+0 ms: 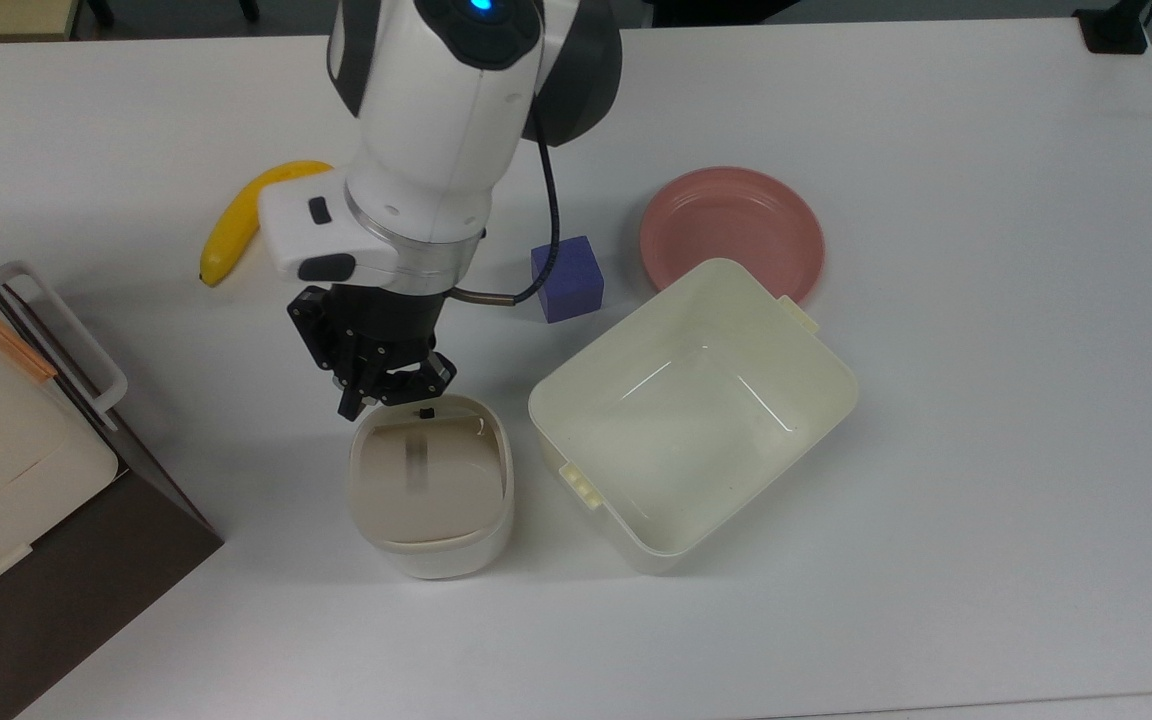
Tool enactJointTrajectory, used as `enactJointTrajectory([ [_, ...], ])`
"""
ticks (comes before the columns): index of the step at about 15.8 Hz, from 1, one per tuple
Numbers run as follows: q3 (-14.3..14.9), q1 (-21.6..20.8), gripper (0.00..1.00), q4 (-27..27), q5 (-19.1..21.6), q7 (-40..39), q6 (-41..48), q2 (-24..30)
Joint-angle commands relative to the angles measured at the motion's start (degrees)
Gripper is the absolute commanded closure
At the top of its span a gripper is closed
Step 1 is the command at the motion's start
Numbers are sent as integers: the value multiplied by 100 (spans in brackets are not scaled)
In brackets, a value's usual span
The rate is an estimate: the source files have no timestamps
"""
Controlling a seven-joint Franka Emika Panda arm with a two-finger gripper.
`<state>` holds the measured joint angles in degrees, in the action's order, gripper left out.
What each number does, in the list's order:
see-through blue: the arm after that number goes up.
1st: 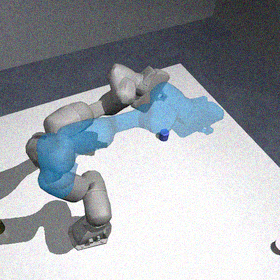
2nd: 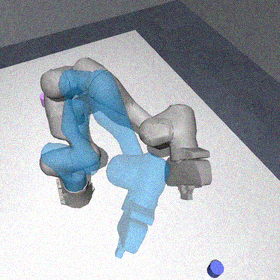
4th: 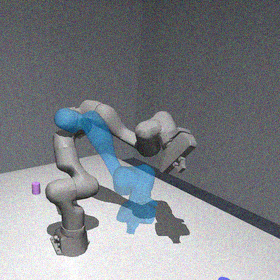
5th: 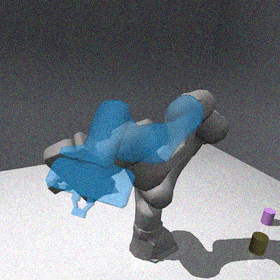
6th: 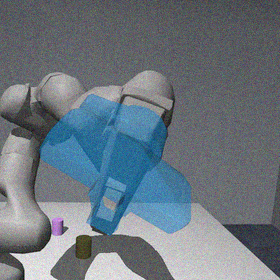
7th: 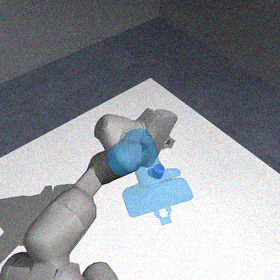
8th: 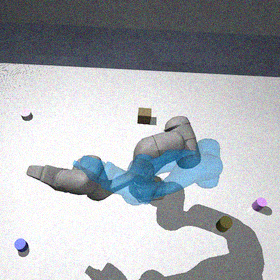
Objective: Open the trash can
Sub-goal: 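Raise the gripper away from the opened trash can lid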
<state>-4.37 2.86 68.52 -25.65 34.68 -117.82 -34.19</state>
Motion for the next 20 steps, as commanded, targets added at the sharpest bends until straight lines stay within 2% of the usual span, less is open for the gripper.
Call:
enactJointTrajectory([
  [1, 7, 118, 100, -180, 516, -241, 39, 61],
  [3, 7, 153, 100, -303, 684, -539, 336, 61],
  [8, -20, 153, 100, -331, 772, -1461, 1040, 158],
  [9, -20, 153, 100, -304, 807, -1882, 1328, 228],
  [12, 15, 180, 100, -278, 1246, -3945, 2971, 579],
  [15, 51, 399, 100, -269, 1475, -5099, 3633, 939],
  [17, 59, 618, 100, -86, 1711, -5418, 3669, 1325],
  [20, 77, 1014, 100, 65, 2467, -5393, 3617, 1660],
])
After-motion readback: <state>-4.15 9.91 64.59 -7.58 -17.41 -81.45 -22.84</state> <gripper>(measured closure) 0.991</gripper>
